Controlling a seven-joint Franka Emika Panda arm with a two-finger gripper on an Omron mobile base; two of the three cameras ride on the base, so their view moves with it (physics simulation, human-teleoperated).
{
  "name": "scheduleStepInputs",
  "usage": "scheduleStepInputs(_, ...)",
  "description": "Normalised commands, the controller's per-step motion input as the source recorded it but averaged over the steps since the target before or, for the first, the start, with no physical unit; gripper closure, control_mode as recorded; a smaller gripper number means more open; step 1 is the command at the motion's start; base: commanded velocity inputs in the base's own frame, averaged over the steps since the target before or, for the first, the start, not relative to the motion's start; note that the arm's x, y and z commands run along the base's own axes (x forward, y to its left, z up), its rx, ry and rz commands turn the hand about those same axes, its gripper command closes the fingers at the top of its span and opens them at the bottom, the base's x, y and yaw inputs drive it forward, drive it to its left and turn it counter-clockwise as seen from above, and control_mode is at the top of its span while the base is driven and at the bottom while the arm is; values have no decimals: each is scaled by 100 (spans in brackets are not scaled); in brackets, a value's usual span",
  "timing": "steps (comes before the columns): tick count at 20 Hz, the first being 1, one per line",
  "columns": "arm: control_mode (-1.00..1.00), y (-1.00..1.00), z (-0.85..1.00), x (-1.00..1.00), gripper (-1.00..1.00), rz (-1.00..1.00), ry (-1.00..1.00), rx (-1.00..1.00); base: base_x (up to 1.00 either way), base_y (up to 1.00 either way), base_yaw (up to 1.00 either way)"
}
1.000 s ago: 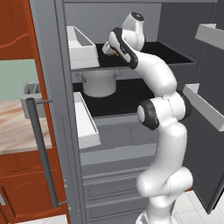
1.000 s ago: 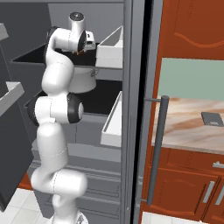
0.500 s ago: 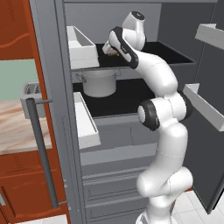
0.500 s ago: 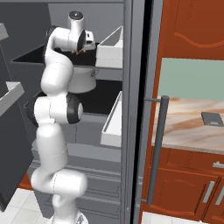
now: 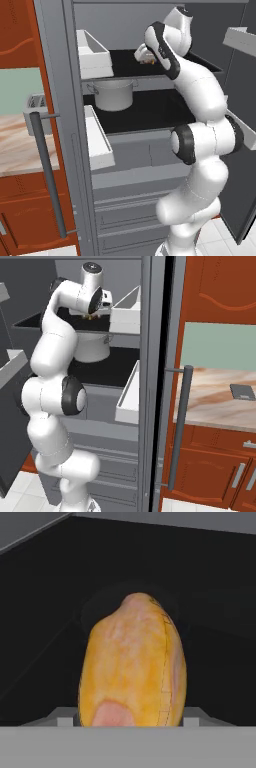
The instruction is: Take the chicken drumstick from the fridge and place it on the digital scale on the counter by the fridge. Wait a few seconds for a reading, then move it to the plate on the dining counter.
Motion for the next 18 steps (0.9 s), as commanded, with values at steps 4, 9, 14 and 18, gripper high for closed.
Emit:
scheduleStepInputs(4,-100,-43,0,-100,100,0,-5,1,0,0,0)
scheduleStepInputs(9,-100,-11,0,-100,100,0,0,0,0,0,0)
scheduleStepInputs(14,-100,-19,0,-100,100,1,-3,0,0,0,0)
scheduleStepInputs(18,-100,-15,6,-100,100,1,-2,-8,0,0,0)
